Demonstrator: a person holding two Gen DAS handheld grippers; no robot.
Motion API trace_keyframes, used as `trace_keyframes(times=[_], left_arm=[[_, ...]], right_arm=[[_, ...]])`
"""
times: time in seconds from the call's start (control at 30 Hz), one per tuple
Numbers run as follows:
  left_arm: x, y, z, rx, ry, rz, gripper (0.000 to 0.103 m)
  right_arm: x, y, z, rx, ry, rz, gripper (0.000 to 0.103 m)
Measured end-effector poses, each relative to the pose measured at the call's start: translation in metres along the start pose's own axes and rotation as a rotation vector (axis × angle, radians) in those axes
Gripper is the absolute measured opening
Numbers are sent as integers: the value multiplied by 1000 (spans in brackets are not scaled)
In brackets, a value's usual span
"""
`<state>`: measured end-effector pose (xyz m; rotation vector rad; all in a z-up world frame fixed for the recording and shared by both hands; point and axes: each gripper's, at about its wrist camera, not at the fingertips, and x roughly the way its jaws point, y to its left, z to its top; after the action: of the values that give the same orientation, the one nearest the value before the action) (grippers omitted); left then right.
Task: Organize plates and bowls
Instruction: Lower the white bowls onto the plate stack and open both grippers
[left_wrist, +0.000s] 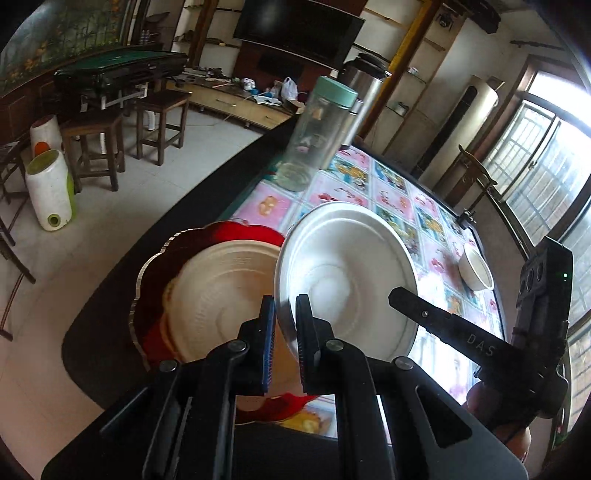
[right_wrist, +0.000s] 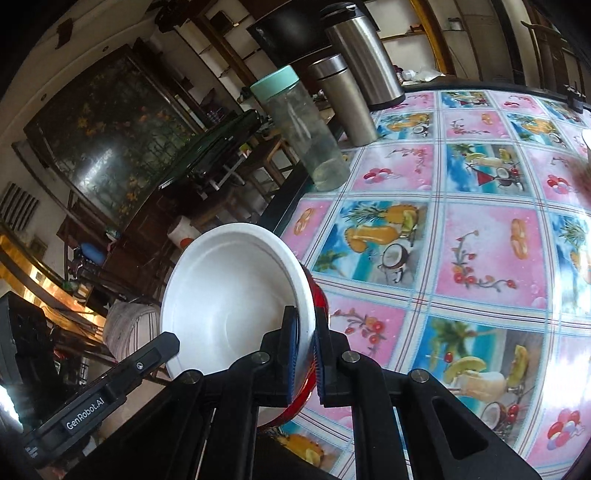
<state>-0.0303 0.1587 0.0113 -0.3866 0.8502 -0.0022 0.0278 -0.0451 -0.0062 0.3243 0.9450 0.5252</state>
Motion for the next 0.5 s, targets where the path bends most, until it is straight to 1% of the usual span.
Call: trace_keyframes(times=[0.1, 0.27, 0.5], left_arm=[[4, 13, -5, -10, 17, 22, 9], [13, 32, -10, -41, 45, 38, 9], [22, 45, -14, -58, 70, 60, 9]], right_arm=[[12, 9, -4, -19, 24, 1, 8], [29, 18, -8, -44, 55, -4, 8], [46, 24, -13, -57, 83, -12, 8]])
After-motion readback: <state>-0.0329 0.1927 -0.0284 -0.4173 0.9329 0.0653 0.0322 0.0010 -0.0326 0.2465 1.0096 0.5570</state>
